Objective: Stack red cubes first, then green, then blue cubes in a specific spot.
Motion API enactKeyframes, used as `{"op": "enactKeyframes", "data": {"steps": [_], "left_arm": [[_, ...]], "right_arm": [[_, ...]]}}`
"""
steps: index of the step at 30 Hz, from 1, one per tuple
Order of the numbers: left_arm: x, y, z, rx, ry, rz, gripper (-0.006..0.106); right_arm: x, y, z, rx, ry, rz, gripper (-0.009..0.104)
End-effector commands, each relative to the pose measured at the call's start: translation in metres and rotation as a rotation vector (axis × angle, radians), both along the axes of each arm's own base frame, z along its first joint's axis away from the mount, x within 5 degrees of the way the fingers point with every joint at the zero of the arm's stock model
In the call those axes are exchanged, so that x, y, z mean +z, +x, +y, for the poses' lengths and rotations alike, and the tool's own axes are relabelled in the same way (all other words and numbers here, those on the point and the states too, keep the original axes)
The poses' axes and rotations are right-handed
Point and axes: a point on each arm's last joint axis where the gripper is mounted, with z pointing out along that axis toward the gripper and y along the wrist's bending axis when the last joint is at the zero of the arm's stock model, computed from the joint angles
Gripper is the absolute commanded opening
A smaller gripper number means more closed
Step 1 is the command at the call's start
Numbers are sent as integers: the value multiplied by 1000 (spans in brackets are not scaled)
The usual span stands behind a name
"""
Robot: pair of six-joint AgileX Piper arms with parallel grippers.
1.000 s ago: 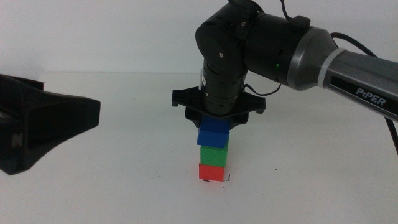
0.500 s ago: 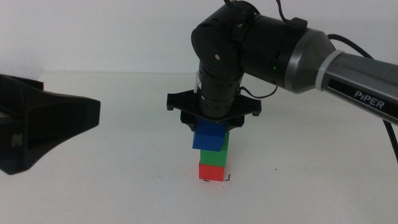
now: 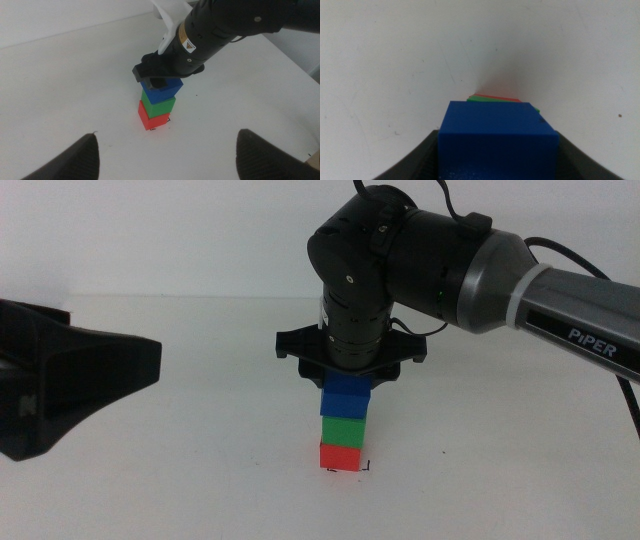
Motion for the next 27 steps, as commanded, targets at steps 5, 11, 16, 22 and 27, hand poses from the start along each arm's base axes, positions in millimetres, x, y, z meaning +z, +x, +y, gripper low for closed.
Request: {"op": "enactKeyframes", "data": {"steps": [5,11,16,22,27], "left_arm": [[0,0,0,4,-12,-8,94],[0,0,0,4,-12,-8,94],[0,0,0,4,-12,-8,94],[0,0,0,4,-12,-8,94],[0,0,0,2,-9,-11,94]], "right_arm": [[2,-1,-3,-2,-23,-16,16],[1,-1,-3,-2,-25,-15,75],[8,-2,-6,14,-30,-36,83],[66,-27,-42,75,-13,-156,83],[95,-71,-132,77,9,-265,83]]}}
